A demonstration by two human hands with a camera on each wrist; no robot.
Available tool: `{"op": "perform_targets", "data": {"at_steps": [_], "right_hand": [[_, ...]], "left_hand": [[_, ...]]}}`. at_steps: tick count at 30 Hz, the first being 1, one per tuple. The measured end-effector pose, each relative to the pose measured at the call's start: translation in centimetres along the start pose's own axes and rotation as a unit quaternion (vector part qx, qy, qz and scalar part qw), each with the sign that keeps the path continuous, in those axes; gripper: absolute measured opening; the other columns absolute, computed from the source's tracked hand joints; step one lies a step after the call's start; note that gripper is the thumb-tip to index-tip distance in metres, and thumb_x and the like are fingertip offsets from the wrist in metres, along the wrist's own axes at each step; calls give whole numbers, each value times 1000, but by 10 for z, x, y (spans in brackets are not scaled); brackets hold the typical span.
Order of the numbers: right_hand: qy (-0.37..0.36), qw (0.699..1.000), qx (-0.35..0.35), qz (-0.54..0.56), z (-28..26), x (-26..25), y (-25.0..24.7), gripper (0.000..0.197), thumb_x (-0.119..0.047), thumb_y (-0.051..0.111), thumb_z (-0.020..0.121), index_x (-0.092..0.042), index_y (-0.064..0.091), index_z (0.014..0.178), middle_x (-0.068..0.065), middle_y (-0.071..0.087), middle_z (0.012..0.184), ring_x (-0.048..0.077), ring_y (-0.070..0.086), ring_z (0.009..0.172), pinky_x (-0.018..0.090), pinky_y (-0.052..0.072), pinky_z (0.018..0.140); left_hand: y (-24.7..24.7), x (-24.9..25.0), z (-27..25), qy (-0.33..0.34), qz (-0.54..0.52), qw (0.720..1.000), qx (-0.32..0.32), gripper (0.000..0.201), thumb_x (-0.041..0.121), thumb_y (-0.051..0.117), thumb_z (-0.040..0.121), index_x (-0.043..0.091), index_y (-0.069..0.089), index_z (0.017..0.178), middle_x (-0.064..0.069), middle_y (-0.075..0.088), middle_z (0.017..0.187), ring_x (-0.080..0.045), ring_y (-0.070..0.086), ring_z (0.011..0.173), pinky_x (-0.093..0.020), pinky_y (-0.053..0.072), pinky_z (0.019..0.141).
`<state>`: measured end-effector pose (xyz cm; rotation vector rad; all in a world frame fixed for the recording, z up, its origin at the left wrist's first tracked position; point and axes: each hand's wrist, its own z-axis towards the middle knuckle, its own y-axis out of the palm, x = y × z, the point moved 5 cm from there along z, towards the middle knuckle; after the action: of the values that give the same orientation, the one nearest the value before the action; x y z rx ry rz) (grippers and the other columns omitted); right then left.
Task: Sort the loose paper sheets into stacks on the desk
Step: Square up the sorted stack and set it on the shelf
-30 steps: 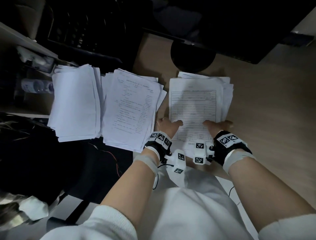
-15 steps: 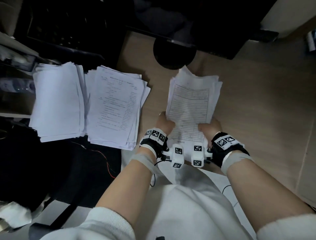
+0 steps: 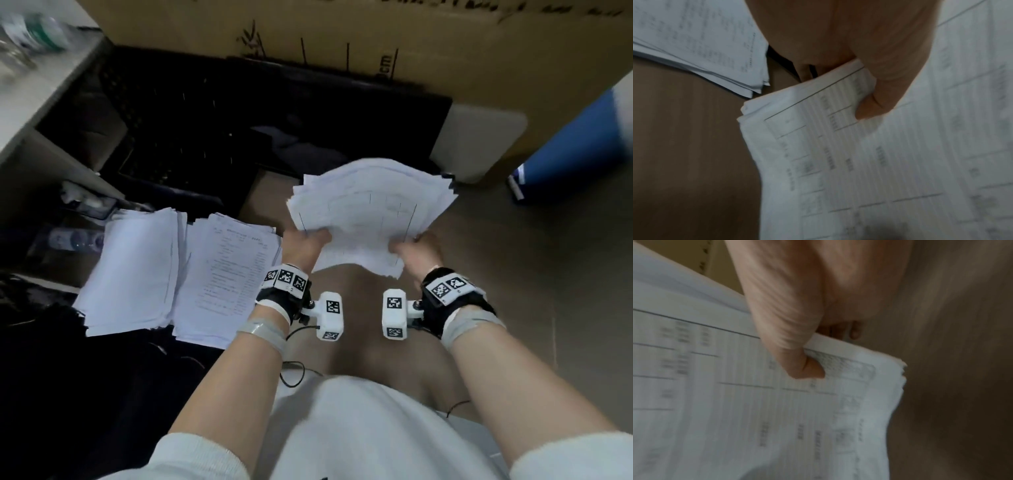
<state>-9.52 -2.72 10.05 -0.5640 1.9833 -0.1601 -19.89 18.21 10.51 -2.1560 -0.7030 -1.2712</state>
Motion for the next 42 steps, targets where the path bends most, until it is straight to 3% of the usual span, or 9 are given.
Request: {"op": "perform_targets", "data": {"at_steps": [9,13,17,24,29,32,35,37,42], "right_hand": [[72,997,-6,38,7,25,15,15,1,74,78,-10,65,83,9,68,97,26,64,88,32,50,77],[31,997,11,75,8,18,16,14,2,73,77,-11,67,78,12,72,91,32,69,93,38,54,82],[-6,997,-18,74,6,13,17,20,2,72,75,-13,71,88,8,73,93,30,68,96,37,54,81],[17,994,-63,83,13,22,18,23,-5,81,76,-18,70,91,2,72,93,21,67,88,32,51,82],[38,990,-45,129,16,22,15,19,-12,80,80,-16,67,95,-1,68,89,15,63,82,32,48,85],[58,983,-41,171,20,17,11,23,-14,82,78,-7,70,96,6,74,94,19,71,84,36,55,87],[27,979,-55,194,21,2,5,25,-12,82,77,-8,72,100,5,75,98,21,72,94,31,57,80],[-31,976,-64,205,19,-16,-1,24,-2,78,79,-8,72,101,5,74,102,19,71,94,23,55,77],[-117,972,-60,196,19,-52,-4,25,-4,74,81,-17,72,102,2,75,104,18,70,101,34,54,93]], "left_hand": [[6,-6,2,-69,42,996,-26,89,36,83,67,3,42,138,-13,57,132,-31,56,122,-45,49,100],[9,7,-6,-75,-34,997,-1,124,79,72,54,12,30,150,-7,46,147,-27,46,134,-49,38,112],[2,16,1,-69,-63,993,77,103,81,67,59,8,54,131,-7,64,123,-26,60,116,-39,47,97],[14,23,6,-81,-101,987,93,73,44,60,90,13,33,150,-3,54,125,-25,53,115,-36,40,98],[15,25,2,-55,-129,990,32,96,82,41,83,26,19,157,4,22,163,-21,21,150,-47,16,122],[19,27,2,-12,-45,998,-52,108,69,80,61,16,33,143,-1,51,140,-23,48,133,-46,41,110],[16,25,10,23,92,995,-13,61,30,88,72,8,50,115,-6,63,113,-24,63,105,-34,54,86],[12,31,11,10,35,999,10,37,14,84,76,10,55,99,-5,67,98,-26,67,93,-30,54,70],[33,60,7,-3,-59,997,-52,29,35,79,82,18,65,102,1,71,95,-18,69,92,-32,57,77]]}}
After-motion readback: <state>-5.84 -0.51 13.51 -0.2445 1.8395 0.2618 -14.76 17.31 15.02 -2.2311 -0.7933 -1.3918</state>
